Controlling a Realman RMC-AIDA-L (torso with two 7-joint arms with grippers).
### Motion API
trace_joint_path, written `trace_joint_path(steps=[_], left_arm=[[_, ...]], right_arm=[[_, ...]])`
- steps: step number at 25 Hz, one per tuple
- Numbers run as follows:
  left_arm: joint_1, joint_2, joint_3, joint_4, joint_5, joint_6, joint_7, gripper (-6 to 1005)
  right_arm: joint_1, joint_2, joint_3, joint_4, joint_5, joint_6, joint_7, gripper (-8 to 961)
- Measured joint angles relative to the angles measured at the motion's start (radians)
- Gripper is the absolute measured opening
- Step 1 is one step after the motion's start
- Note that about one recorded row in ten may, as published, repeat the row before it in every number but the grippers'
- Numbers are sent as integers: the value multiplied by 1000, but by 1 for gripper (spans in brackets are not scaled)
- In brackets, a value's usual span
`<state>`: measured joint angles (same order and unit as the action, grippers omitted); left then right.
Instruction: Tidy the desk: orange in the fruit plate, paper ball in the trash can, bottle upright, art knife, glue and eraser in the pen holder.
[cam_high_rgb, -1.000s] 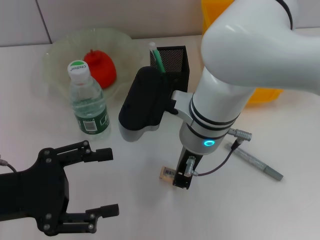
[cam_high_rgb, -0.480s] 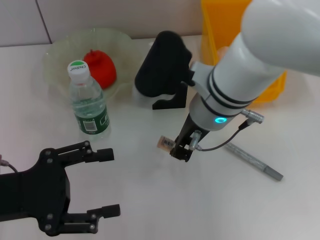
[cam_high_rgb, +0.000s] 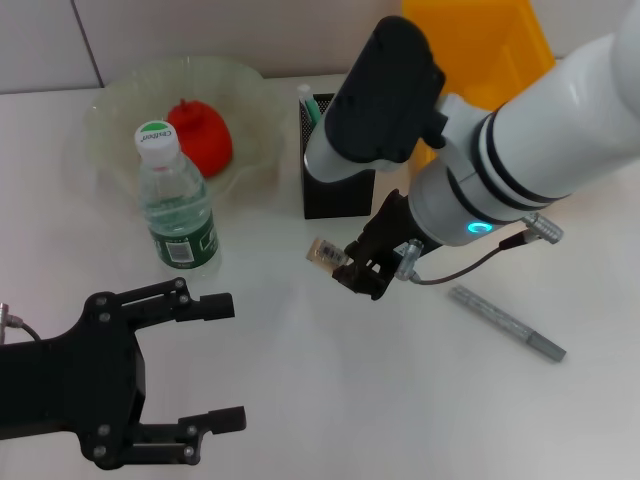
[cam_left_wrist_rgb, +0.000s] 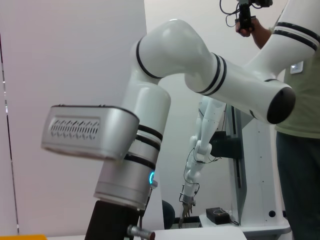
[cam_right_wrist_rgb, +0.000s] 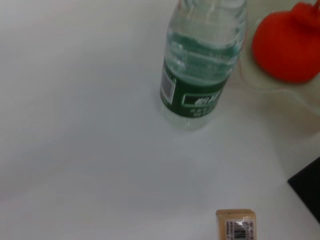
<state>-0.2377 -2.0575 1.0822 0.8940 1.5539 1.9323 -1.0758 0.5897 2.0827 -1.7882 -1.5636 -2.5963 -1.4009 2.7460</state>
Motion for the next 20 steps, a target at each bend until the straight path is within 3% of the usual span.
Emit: trace_joint_path(steps=[7,12,20], left_arm=[[0,-1,-1,-2,-2,1,-1,801],[0,-2,-1,-7,-4,1,-1,801],[1,0,-4,-7,-5,1,-11,801]], right_arm=[[-120,4,37,-101,17,60,-75,218],[-160,6,48,-122,33,109,-103,218],[-226,7,138,-140,207,203,-249,219]])
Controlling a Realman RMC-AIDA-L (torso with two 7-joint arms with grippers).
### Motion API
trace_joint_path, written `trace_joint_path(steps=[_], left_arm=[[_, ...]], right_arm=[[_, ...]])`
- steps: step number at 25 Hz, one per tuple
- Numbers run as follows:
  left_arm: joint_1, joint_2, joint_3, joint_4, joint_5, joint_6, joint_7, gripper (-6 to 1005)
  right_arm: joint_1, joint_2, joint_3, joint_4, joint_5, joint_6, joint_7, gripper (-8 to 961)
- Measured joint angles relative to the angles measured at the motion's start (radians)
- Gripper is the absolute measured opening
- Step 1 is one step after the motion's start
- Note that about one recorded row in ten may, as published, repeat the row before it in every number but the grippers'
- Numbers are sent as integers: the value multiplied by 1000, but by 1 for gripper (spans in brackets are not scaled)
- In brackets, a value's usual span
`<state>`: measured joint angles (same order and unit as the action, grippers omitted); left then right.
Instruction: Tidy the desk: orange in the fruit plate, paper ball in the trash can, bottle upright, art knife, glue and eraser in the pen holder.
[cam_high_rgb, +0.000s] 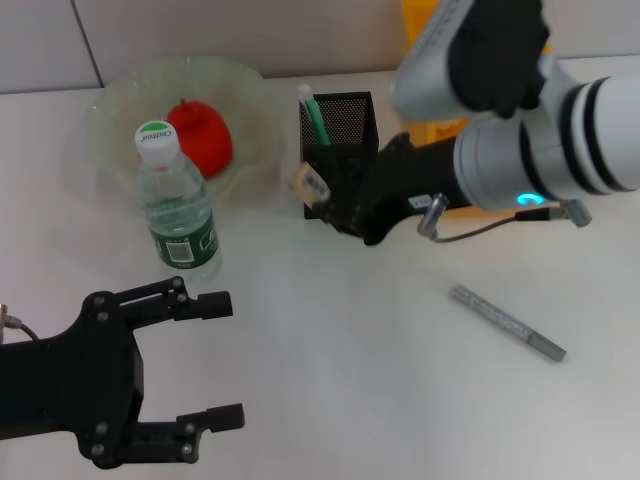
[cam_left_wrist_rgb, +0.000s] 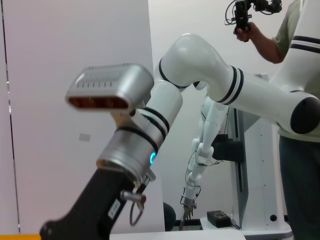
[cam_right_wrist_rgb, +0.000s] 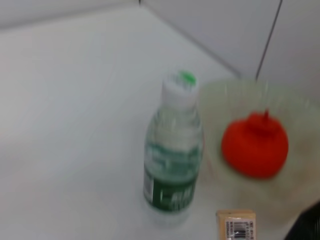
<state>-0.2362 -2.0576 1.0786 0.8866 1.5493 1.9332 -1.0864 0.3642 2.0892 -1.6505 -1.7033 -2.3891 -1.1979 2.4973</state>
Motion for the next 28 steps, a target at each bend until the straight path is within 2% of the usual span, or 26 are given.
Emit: trace_joint_path(steps=[6,13,20,25,28], left_arm=[[2,0,-2,2,-1,2,-3,801],[-1,0,-2,1,-2,3,-4,801],[-2,1,-2,0,-1,3,-4,801],[-3,0,-1,4,1,3,-4,801],[-3,0,1,6,1,3,-4,801]], right_arm=[[-79,-2,90,34,247,114,-221,218],[-89,-6,218,231,564,136,-495,216],[-28,-8,362,466,748,112,-688,216],[80,-13,480,633,749,79,-708,217],[133,-22,513,697,737,65,-718,217]])
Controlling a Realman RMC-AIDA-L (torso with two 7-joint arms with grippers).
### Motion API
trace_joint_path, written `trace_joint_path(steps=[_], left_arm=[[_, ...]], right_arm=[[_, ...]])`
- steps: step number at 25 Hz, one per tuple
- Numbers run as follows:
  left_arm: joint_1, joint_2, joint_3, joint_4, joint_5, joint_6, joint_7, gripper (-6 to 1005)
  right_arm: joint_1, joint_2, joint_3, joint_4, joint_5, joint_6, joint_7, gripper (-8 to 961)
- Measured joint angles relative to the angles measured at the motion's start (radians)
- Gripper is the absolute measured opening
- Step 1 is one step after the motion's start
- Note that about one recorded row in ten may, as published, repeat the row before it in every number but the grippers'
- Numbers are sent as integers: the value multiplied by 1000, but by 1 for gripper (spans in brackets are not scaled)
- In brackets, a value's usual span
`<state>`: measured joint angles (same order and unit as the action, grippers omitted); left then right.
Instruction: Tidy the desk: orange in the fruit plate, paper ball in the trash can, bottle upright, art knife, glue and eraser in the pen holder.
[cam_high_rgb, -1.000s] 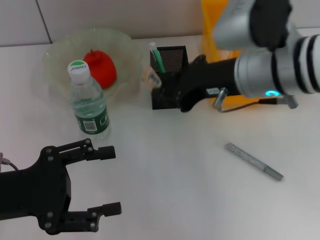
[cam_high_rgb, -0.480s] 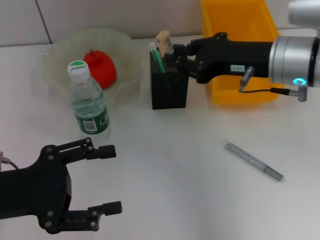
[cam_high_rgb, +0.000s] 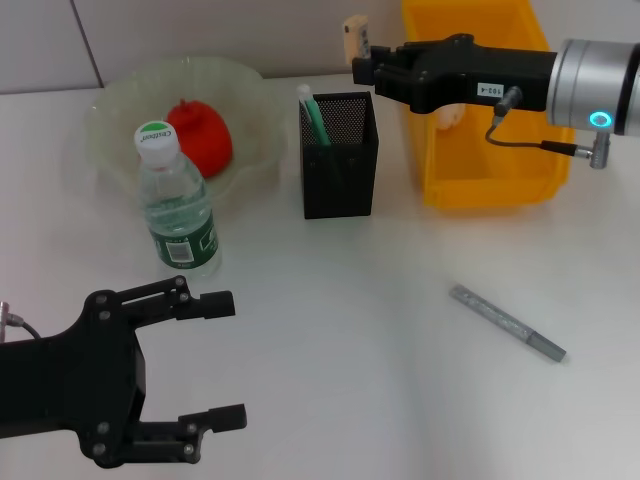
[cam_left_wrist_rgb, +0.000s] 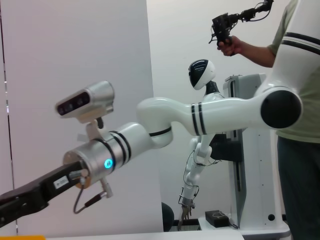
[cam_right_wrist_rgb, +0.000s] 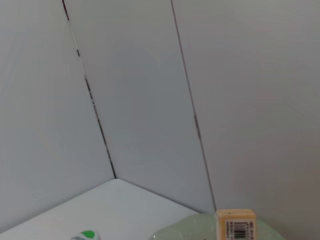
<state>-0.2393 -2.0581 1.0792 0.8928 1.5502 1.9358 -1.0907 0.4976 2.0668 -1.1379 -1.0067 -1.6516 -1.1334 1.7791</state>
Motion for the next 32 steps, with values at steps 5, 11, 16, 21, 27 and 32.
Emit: trace_joint_path(steps=[5,11,16,21,27,32], left_arm=[[0,-1,4,1,-2,0,0,801],[-8,-2,1,-6,0,0,2,801],[-10,-2,4,-7,1,-2,8,801],[-11,-2,1,-8,3,-3,10,801],[-15,-2,4,-8,4,-6,11,801],[-17,-2,5,-8,4,-7,11,801]], right_arm=[[69,-2,4,25,-124,14,52,217],[106,8,5,32,-239,41,125,217],[104,3,8,33,-243,51,143,218],[102,2,9,34,-271,71,168,218],[105,7,9,50,-300,78,171,218],[116,7,9,72,-307,83,172,218]])
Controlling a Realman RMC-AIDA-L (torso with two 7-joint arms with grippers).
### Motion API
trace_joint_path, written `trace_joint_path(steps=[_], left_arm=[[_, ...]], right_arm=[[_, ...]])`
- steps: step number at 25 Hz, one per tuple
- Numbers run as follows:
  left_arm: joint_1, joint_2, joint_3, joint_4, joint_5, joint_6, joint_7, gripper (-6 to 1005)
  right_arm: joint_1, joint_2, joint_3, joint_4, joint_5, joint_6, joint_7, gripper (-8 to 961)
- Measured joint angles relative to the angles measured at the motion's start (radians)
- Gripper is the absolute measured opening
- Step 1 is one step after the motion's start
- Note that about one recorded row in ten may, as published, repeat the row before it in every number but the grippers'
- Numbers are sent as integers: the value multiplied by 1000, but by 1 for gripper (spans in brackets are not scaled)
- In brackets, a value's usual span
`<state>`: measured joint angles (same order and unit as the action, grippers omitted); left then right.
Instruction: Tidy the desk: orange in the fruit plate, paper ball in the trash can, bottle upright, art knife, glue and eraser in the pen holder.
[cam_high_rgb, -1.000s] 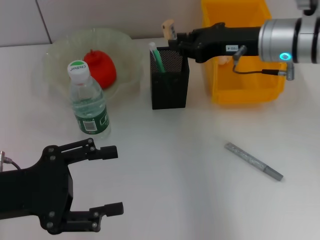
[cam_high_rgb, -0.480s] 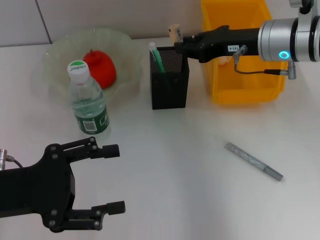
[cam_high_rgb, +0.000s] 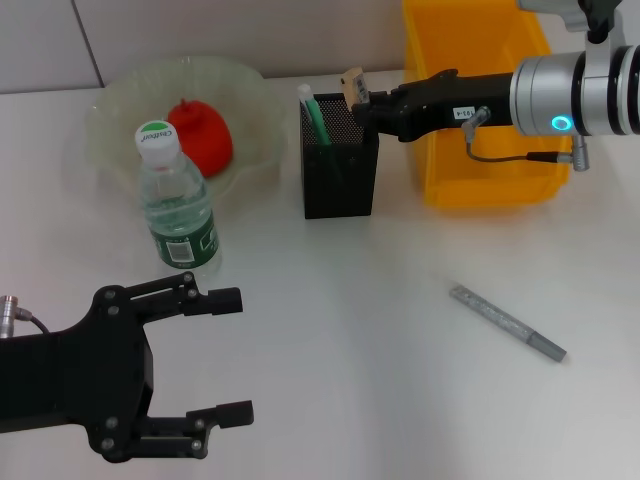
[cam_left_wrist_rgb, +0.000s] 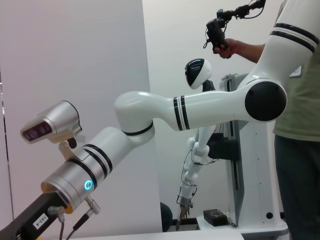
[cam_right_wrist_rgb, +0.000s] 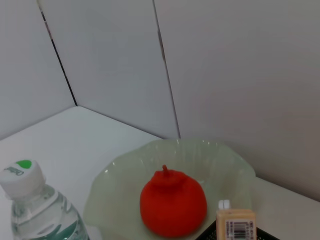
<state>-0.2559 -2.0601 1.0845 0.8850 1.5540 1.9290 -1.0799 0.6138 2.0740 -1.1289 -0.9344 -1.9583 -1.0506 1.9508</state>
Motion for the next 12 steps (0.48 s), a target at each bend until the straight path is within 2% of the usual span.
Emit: trace_joint_path(steps=[12], left_arm=[[0,0,0,0,0,-1,0,801]], right_arm=[[8,0,-3,20,-1,18,0,219]])
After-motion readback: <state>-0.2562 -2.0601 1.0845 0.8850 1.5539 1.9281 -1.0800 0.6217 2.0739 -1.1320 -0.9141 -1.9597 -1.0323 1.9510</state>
